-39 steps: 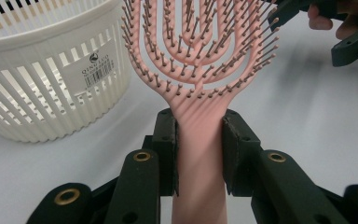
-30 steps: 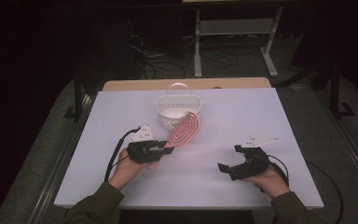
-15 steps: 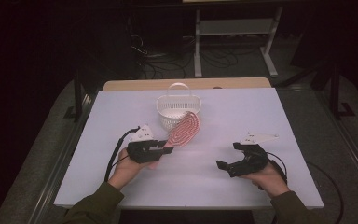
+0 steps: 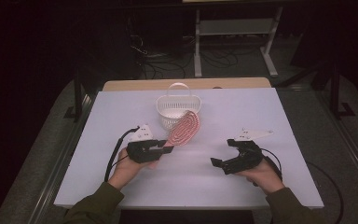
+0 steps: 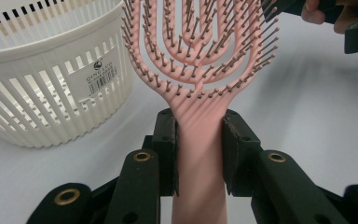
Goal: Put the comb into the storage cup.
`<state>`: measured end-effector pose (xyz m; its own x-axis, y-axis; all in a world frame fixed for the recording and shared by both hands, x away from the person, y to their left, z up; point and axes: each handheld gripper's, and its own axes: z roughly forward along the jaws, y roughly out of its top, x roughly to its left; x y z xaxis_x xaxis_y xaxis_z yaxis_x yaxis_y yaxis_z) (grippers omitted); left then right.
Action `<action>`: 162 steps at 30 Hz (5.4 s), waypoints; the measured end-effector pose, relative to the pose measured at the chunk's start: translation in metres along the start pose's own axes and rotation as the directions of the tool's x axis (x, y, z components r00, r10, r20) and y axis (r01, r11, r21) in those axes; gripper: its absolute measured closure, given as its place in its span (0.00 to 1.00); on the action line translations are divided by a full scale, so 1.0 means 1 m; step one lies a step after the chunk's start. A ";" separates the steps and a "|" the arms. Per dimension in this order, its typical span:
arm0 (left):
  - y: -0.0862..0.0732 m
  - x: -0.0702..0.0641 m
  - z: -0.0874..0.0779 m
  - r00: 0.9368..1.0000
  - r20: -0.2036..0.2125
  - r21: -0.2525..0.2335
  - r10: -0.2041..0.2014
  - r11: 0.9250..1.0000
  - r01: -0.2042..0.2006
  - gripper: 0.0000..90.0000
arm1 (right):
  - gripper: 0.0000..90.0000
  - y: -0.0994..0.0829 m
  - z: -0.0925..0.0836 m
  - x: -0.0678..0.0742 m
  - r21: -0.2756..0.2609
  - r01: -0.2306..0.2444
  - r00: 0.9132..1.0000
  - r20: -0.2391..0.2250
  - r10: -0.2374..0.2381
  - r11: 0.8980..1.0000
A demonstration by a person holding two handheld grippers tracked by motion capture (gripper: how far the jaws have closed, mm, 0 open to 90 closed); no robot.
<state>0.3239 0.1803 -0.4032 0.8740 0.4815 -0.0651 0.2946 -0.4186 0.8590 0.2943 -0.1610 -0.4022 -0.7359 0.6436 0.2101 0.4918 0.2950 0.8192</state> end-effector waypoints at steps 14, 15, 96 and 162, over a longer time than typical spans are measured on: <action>0.000 0.000 -0.001 1.000 -0.011 -0.007 0.004 1.000 -0.004 0.78 | 0.00 0.019 0.010 0.001 -0.020 0.011 1.000 -0.027 -0.011 1.000; 0.000 -0.001 -0.001 1.000 -0.011 -0.007 0.006 1.000 -0.006 0.78 | 0.00 0.021 0.011 0.001 -0.022 0.008 1.000 -0.028 -0.009 1.000; -0.002 -0.003 -0.003 0.998 -0.056 -0.049 0.008 0.999 -0.011 0.78 | 0.00 0.101 0.057 0.012 -0.145 0.015 0.990 -0.137 -0.035 0.989; -0.004 -0.005 -0.003 0.995 -0.102 -0.068 0.018 0.997 -0.025 0.78 | 0.47 0.100 0.075 0.006 -0.071 -0.107 0.968 -0.235 0.088 0.992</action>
<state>0.3173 0.1814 -0.4049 0.8354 0.5496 0.0029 0.2454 -0.3777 0.8928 0.3741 -0.0748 -0.3596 -0.7786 0.4827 0.4010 0.5337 0.1732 0.8277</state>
